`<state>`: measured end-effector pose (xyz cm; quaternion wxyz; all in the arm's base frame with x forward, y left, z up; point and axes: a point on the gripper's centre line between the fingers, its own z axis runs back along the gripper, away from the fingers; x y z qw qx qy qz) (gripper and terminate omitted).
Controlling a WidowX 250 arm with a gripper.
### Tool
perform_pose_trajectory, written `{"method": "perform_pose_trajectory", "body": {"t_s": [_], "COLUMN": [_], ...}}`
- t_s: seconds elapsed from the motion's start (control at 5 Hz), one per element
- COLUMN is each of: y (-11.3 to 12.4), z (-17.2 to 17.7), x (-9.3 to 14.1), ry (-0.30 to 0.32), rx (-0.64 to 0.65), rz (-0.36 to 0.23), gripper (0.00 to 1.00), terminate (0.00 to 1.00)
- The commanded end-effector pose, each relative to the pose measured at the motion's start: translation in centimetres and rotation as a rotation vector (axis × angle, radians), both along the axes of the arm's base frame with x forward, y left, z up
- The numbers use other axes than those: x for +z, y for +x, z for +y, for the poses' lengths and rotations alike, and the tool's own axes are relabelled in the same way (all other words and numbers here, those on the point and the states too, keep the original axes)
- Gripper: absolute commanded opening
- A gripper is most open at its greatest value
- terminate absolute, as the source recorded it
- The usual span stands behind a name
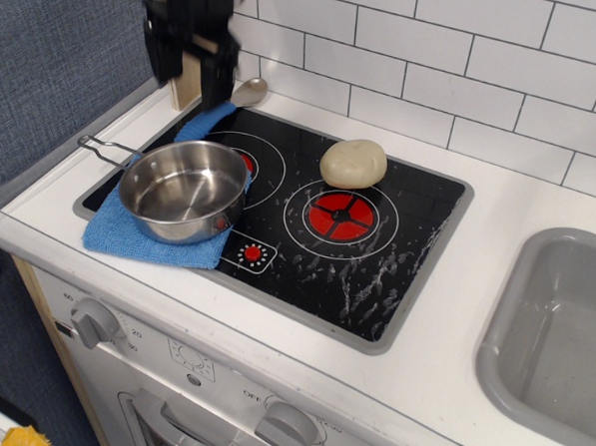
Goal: Move the blue spoon to upper left of cooktop
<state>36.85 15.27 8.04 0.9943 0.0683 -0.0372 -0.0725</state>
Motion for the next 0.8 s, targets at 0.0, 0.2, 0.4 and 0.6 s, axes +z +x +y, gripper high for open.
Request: {"method": "perform_pose_trajectory", "body": {"t_s": [0.0, 0.2, 0.4, 0.6], "y": [-1.2, -1.8, -1.8, -1.8], "z": [-3.7, -5.1, -5.1, -5.1], "x": [5.8, 4.8, 4.8, 4.8], "ry": [-0.066, -0.095, -0.095, -0.095], "rx": [-0.003, -0.023, -0.023, -0.023], "rz": [-0.061, -0.029, -0.029, -0.029], "gripper": [1.0, 1.0, 1.0, 1.0], "terminate": [0.0, 0.0, 0.0, 0.0]}}
